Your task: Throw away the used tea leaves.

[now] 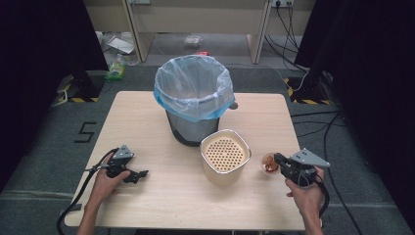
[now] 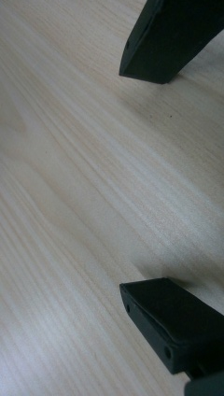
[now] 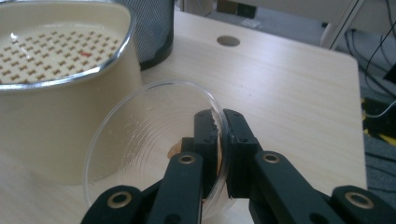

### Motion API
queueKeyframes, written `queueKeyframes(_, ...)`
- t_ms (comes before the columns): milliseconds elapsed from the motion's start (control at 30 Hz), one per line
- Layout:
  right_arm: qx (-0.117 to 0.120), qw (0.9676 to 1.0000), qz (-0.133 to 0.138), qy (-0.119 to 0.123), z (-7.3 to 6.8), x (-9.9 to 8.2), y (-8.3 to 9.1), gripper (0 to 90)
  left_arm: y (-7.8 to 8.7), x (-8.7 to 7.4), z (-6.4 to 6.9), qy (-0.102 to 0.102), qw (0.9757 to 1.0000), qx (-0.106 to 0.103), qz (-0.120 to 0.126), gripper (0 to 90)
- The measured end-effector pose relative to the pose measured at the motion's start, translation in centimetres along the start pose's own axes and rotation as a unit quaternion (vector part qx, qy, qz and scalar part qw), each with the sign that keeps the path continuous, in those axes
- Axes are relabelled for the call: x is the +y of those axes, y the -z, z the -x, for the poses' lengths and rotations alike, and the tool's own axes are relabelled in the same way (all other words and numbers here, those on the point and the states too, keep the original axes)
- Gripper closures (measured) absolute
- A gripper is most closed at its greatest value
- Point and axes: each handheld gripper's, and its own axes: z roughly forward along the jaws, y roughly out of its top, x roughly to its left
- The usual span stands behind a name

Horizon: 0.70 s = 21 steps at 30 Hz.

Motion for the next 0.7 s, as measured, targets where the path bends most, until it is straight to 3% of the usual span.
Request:
queueKeyframes(267, -0.026, 0.9984, 0.037, 0.036, -0.1, 3.0, 0.0, 85.6, 0.0, 0.0, 0.0, 0.000, 1.0000, 0.000, 0.000, 0.0)
queueKeyframes(467, -0.051, 0.9923, 0.053, 0.100, -1.2, 6.0, -0.8, 85.7, 0.0, 0.0, 0.0, 0.000, 1.0000, 0.000, 0.000, 0.0)
queueKeyframes(567, -0.069, 0.9848, 0.062, 0.146, -2.1, 7.4, -1.5, 85.8, 0.0, 0.0, 0.0, 0.000, 1.0000, 0.000, 0.000, 0.0)
queueKeyframes(700, -0.095, 0.9701, 0.065, 0.213, -3.5, 8.9, -2.6, 85.9, 0.0, 0.0, 0.0, 0.000, 1.0000, 0.000, 0.000, 0.0)
